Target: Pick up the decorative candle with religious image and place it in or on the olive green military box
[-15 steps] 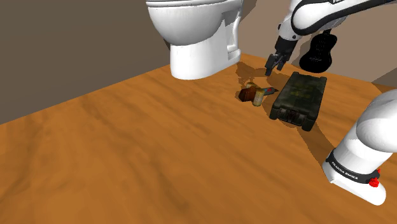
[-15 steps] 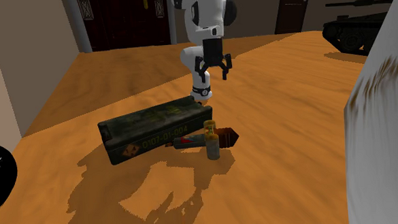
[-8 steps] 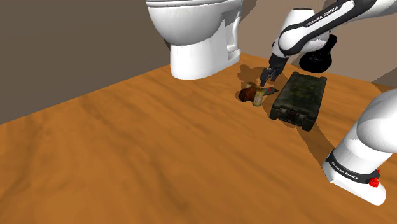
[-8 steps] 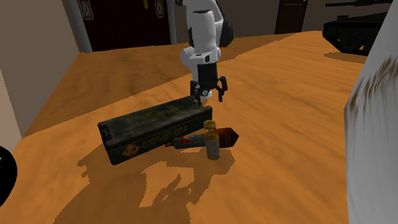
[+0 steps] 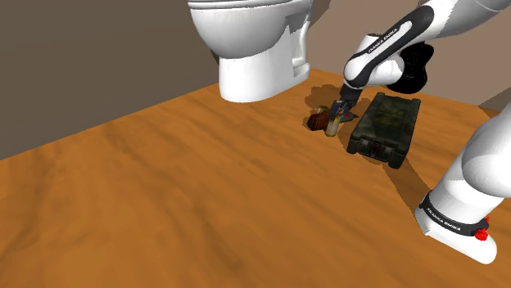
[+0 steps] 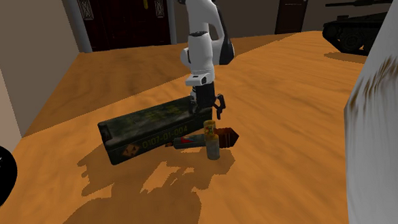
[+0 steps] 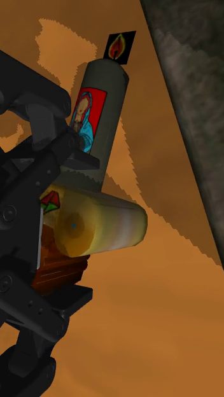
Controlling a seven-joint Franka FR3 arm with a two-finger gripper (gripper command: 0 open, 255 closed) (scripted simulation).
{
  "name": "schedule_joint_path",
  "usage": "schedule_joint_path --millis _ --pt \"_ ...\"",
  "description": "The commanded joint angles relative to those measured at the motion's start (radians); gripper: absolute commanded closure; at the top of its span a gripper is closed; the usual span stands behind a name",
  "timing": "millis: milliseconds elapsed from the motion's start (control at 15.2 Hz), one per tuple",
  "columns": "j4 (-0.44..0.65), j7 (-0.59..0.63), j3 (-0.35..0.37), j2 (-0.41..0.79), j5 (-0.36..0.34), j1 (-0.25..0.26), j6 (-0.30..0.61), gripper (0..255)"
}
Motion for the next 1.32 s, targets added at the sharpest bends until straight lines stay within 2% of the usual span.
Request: schedule_joint_path --millis 0,198,660,726,1254 --pt "-0.004 -0.022 -0.004 0.028 0.028 0.007 0.029 0" --pt "-0.001 -0.055 -0.005 0.070 0.074 0.017 0.064 0" --pt "-0.001 -0.055 -0.004 0.070 0.074 0.016 0.064 0" --pt "-0.001 -0.055 -0.004 0.070 0.074 0.016 0.064 255" --pt "-0.001 -0.056 -0.004 0.070 0.074 0.016 0.064 255"
